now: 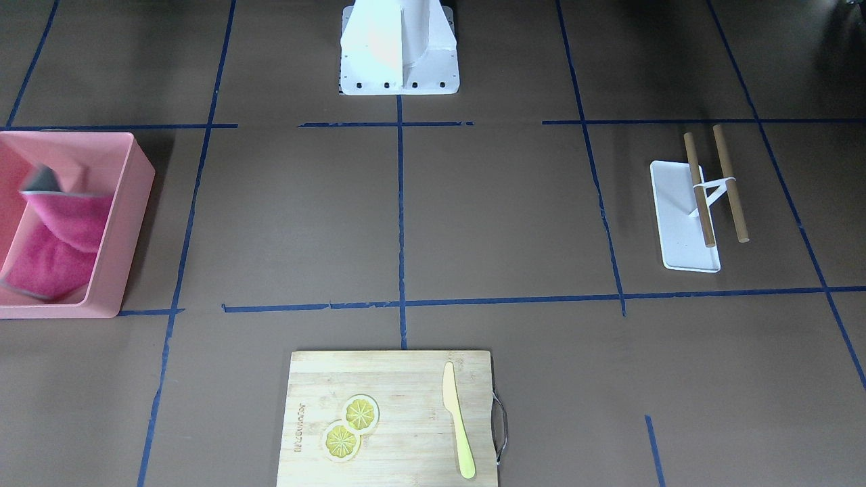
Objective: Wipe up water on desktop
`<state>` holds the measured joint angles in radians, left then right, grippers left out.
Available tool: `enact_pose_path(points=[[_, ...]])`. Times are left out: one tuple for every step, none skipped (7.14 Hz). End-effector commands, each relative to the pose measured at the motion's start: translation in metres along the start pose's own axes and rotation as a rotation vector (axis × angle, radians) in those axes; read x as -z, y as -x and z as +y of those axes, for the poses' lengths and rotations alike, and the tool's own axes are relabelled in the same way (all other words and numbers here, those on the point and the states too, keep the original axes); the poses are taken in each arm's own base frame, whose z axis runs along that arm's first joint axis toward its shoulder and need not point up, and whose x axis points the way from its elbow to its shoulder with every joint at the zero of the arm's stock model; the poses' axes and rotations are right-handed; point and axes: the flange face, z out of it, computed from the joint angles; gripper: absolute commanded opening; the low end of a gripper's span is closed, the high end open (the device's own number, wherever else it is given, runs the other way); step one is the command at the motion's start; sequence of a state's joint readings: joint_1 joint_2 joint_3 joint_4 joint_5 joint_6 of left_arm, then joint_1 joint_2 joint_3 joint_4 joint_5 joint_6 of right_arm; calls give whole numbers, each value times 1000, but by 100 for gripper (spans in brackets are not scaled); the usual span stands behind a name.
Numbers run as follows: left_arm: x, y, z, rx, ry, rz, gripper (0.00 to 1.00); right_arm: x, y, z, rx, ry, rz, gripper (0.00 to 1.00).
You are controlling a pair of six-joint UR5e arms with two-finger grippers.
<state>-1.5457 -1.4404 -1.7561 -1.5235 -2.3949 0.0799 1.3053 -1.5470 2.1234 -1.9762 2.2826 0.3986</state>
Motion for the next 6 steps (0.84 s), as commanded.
enact_pose_path(points=[[2, -2, 1, -5, -5, 4, 100, -11, -8, -4, 66, 23, 7, 100], [3, -2, -1, -4, -7, -8, 100, -18, -38, 0, 106, 40, 14, 100], [0, 4, 0, 2, 2, -37, 100, -35, -72, 9, 151, 71, 21, 100], [3, 4, -1, -6, -1, -59, 100, -60, -110, 18, 179, 34, -2, 100], [0, 6, -3, -6, 3, -57, 100, -89, -140, 26, 191, 20, -11, 100], [1, 4, -4, -9, 0, -57, 100, -107, -181, 33, 169, -19, -15, 100]])
